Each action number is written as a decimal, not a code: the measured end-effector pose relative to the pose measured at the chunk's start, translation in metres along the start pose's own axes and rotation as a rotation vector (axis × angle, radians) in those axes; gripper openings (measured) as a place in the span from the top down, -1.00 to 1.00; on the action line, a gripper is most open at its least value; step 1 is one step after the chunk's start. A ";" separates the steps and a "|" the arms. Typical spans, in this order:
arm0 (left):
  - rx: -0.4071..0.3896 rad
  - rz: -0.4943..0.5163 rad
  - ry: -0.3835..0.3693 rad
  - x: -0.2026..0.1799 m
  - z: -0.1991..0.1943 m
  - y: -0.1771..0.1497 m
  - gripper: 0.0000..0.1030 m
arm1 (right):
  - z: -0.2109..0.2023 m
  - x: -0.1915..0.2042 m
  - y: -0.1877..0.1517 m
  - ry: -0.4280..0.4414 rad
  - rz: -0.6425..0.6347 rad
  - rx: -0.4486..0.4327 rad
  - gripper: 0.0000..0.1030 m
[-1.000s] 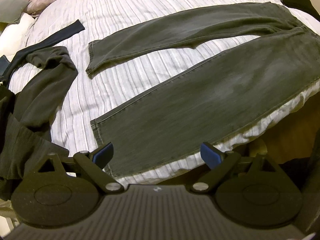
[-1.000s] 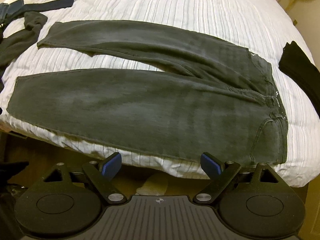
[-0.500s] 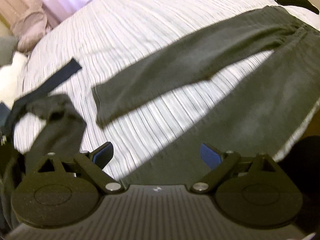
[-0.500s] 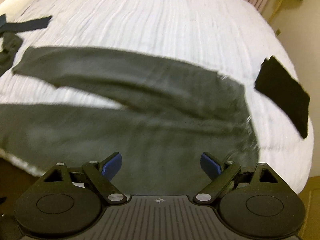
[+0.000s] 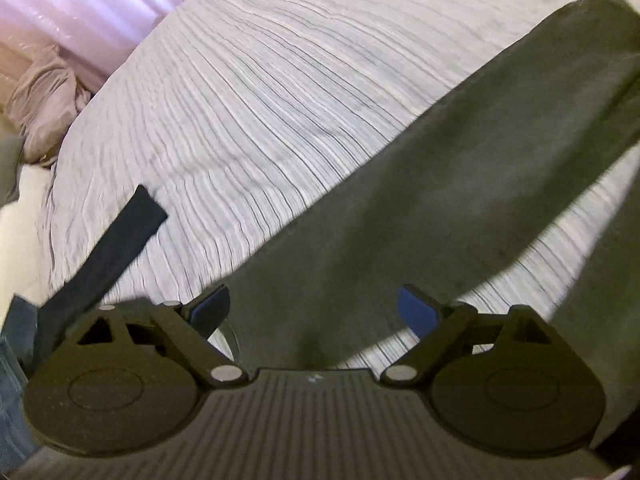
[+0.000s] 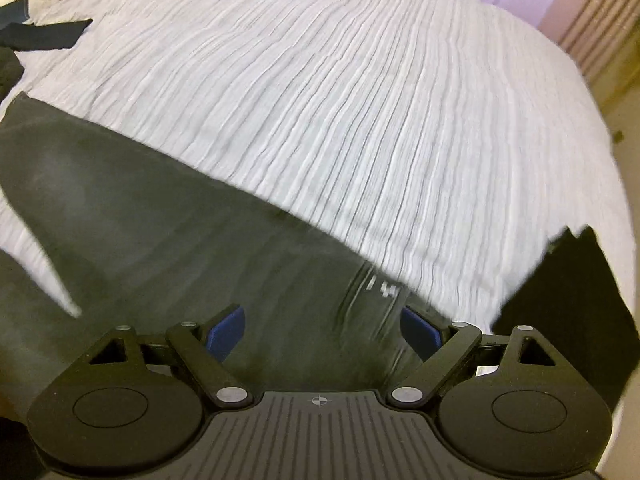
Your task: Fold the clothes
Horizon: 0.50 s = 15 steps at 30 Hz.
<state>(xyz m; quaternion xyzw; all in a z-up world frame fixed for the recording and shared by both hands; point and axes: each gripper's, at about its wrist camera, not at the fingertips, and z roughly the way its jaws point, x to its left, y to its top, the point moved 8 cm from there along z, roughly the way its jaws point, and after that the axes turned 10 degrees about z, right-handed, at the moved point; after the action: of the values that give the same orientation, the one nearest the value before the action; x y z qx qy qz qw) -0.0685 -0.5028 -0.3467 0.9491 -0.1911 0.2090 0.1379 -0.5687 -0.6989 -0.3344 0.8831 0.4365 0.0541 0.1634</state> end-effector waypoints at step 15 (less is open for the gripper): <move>0.072 0.257 -0.080 0.022 0.120 0.036 -0.56 | 0.134 -0.035 0.050 0.185 -0.333 0.177 -0.04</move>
<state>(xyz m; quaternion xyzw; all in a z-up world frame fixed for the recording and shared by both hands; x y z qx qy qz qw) -0.0235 -0.5824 -0.4350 0.9288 -0.3086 0.1936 0.0680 -0.5201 -0.7873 -0.4421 0.8008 0.5928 0.0687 0.0509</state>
